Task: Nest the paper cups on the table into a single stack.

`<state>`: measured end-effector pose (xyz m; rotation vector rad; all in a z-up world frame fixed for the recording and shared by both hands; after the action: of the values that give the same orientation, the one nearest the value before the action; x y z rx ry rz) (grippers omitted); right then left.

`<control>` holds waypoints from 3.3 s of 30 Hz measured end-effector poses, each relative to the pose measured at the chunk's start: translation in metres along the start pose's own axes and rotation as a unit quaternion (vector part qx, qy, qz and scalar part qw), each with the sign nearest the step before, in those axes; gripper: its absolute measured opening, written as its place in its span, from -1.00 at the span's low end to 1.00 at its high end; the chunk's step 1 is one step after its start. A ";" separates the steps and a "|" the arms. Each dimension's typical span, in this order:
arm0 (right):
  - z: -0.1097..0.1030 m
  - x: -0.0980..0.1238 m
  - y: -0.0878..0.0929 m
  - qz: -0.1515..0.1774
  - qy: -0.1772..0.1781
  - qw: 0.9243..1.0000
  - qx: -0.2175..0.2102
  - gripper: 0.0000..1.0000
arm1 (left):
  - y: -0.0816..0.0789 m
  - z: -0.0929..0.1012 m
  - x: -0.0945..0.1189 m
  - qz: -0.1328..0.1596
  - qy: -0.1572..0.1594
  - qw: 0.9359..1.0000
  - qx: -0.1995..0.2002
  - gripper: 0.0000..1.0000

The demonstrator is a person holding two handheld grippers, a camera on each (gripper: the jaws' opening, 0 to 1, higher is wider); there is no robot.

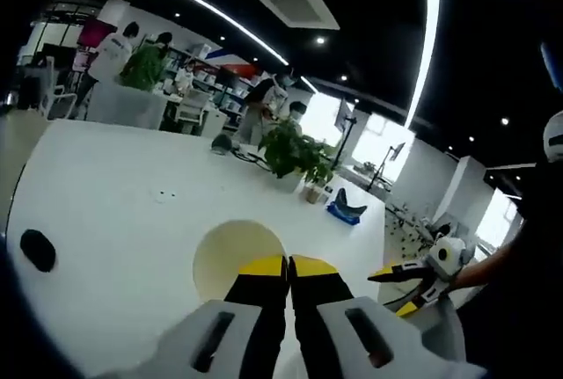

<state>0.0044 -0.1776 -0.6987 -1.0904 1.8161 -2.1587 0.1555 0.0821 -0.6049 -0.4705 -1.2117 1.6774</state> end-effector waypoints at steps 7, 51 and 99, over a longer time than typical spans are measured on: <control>0.000 -0.001 0.000 0.000 -0.003 1.000 0.004 0.15 | -0.009 0.040 0.025 -0.012 -0.003 0.999 -0.050 -1.00; -0.009 0.000 -0.003 0.019 -0.032 0.999 0.016 0.42 | 0.038 0.103 0.017 -0.131 -0.004 0.981 -0.143 -1.00; -0.010 0.000 -0.003 0.020 -0.029 0.999 0.020 0.40 | 0.103 0.094 -0.035 -0.261 0.023 0.946 -0.194 -1.00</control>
<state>-0.0001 -0.1683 -0.6961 -1.0859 1.7467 -2.1099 0.0507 0.0018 -0.6624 -0.3772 -1.4834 0.9770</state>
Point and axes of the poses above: the point that each gripper's makers call its tool centre point, and the gripper's own axes: x roughly backward along the fingers, z roughly to its right, y roughly out of its underside, the point moved 8 cm from there along x, roughly backward along the fingers, and after that the axes turned 1 degree about -z, right-handed, at the moved point
